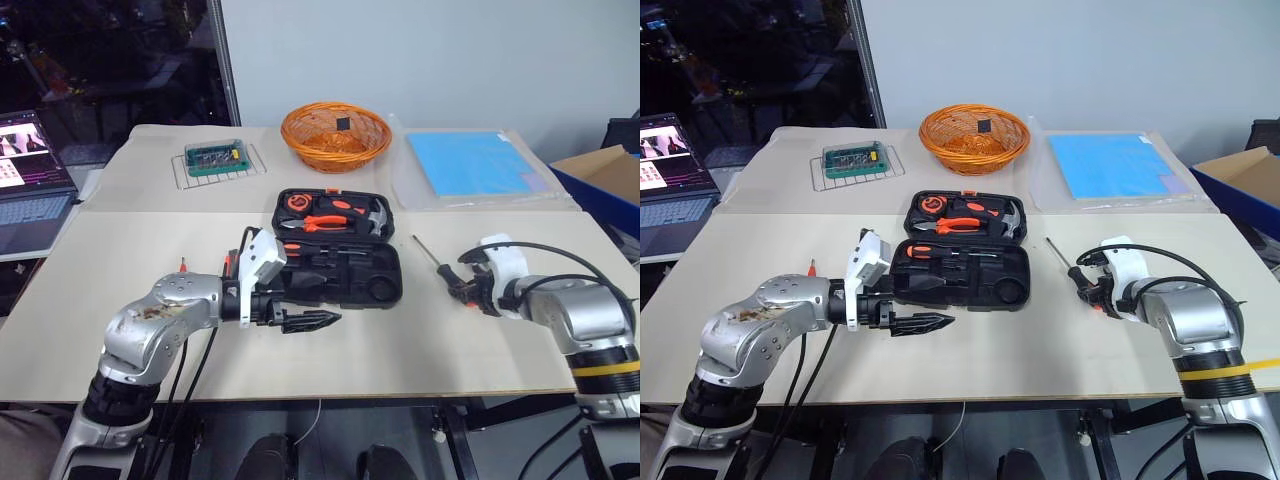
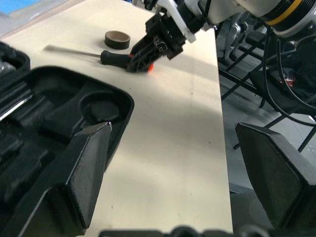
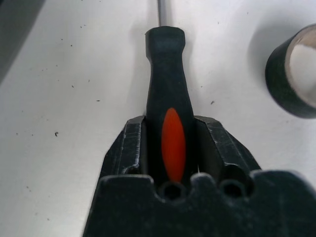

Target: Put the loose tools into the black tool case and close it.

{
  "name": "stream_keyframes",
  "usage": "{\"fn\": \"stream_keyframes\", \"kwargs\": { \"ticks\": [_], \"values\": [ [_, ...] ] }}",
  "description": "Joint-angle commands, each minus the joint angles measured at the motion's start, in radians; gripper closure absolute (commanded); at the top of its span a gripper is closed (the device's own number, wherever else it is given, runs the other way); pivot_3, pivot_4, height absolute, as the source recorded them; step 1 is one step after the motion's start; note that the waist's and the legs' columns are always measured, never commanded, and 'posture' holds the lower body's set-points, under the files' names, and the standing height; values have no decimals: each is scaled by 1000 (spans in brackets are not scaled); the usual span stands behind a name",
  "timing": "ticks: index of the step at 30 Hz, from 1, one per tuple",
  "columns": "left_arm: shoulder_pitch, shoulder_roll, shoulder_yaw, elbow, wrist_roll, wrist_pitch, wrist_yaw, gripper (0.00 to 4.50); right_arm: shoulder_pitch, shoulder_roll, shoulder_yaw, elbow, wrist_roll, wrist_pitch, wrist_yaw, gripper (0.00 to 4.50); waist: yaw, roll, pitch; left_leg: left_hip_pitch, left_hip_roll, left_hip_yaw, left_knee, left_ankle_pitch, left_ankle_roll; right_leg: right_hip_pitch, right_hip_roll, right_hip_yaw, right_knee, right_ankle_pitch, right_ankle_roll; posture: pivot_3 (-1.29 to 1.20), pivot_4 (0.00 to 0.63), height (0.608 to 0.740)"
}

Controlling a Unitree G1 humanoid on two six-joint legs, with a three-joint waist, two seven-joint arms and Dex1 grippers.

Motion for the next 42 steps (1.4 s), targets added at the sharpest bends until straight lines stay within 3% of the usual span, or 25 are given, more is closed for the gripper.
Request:
{"fn": "stream_keyframes", "kwargs": {
  "ticks": [1,4,6,9,15,19,27,36,42],
  "values": [
    [73,16,108,-48,-38,-74,12,202,-35,-72,-46,-156,27,-167,154,3467,-1,1,1,0,0,0,0,0,0,0,-1,0,0,0,0,0,150,740],
    [146,72,167,-77,-72,-73,-10,202,-109,-98,16,-130,-10,-304,276,3467,-17,1,1,0,1,0,0,0,0,0,1,0,0,0,0,0,150,740],
    [196,101,219,-76,-113,-82,-39,202,-174,-108,135,-57,-132,-515,369,3467,-19,1,2,1,2,1,0,0,0,0,1,0,0,0,0,0,150,740],
    [253,135,264,-74,-117,-115,-56,202,-304,-34,288,162,-269,-771,480,3467,-21,1,2,5,3,1,0,0,0,-1,1,-1,-1,0,0,0,150,740],
    [301,185,315,-80,-147,-127,-55,202,-478,107,395,540,-425,-1052,536,3467,-8,0,5,4,1,1,0,0,-1,-3,-2,-1,-1,1,-1,0,150,740],
    [346,212,353,-96,-160,-128,-43,202,-526,182,420,700,-480,-1103,560,3467,-13,0,5,0,0,1,-2,-1,-1,-6,-4,-2,-1,1,-1,0,150,740],
    [372,217,354,-115,-168,-141,-9,202,-541,241,419,820,-542,-1161,580,3467,-24,-1,5,8,1,1,-11,-1,-16,-2,-6,-2,-2,3,-5,0,150,740],
    [386,226,345,-104,-155,-163,-5,202,-489,256,382,711,-521,-1077,642,3467,-23,-1,5,11,2,1,-16,1,-19,-2,-5,-2,-2,4,-7,0,150,740],
    [381,233,334,-91,-150,-172,-9,202,-516,299,369,750,-540,-1029,625,3467,-30,-1,5,11,4,1,-16,1,-20,-2,-5,-3,-2,4,-8,0,150,740]
  ]
}}
